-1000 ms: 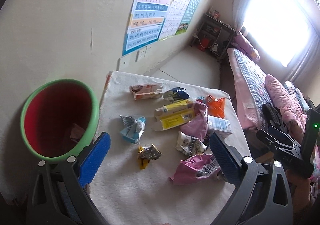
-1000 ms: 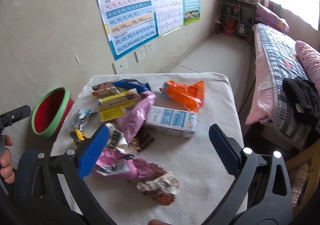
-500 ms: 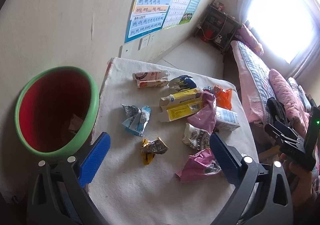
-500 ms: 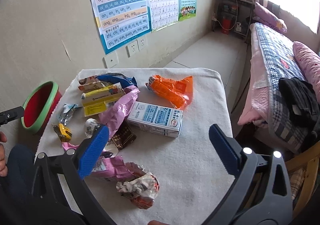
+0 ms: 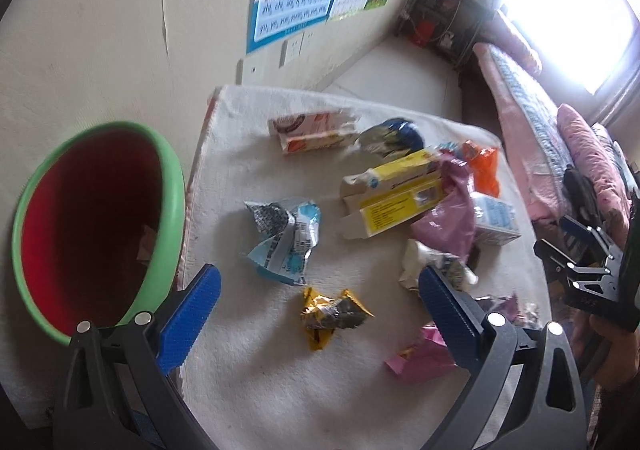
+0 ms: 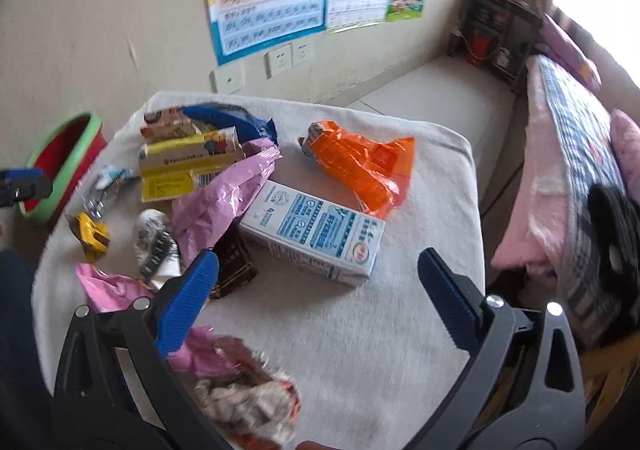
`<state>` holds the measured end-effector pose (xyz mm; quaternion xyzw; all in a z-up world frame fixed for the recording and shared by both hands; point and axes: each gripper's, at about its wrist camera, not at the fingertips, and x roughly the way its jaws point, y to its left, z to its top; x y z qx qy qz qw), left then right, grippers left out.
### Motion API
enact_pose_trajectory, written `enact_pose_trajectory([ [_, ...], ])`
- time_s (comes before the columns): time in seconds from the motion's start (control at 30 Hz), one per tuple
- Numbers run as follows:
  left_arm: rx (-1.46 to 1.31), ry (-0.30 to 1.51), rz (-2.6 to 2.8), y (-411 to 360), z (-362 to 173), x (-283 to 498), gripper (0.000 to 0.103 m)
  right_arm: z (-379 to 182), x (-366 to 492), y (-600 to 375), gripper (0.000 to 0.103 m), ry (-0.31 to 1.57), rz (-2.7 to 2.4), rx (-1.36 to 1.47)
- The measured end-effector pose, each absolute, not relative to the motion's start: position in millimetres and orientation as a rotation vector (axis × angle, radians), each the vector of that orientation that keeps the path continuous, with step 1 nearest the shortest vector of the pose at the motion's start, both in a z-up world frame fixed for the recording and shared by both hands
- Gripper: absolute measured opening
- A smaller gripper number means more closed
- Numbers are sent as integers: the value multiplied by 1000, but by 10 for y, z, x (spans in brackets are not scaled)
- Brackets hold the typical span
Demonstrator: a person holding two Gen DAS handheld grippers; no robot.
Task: Collect trash
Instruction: 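Move both tools back over the table toward the remaining trash, then grasp the blue-white crumpled wrapper with the left tool while the right tool grasps the milk carton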
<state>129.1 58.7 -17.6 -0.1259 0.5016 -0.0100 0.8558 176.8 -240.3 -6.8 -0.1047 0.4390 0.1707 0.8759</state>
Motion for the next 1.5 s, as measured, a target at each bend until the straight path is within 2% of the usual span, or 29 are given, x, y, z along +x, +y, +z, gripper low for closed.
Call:
enact_pose_trajectory([
  [0.7, -232, 1232, -11, 634, -867, 1911, 93, -704, 2400, -1966, 98, 977, 655, -599],
  [0.73, -232, 1236, -12, 627, -892, 1922, 90, -745, 2441, -1990, 98, 1008, 672, -576],
  [0.8, -230, 1247, -12, 613, -935, 1939, 83, -797, 2461, -2018, 85, 1040, 704, -552],
  [0.87, -217, 1244, -8, 584, -946, 1940, 73, -803, 2424, -2037, 77, 1038, 714, -563],
  [0.93, -203, 1241, -16, 552, -932, 1931, 55, -770, 2374, -2083, 69, 1043, 722, -548],
  [1.0, -193, 1242, -22, 542, -918, 1919, 41, -753, 2351, -2130, 60, 1052, 711, -537],
  [1.03, -196, 1243, -35, 544, -909, 1911, 37, -744, 2325, -2156, 59, 1058, 700, -529],
  [1.2, -193, 1228, -69, 465, -829, 1834, 33, -687, 2202, -2298, 57, 1078, 638, -487],
  [1.5, -180, 1133, -61, 394, -426, 1564, 33, -327, 1959, -2625, 57, 999, 484, -304],
])
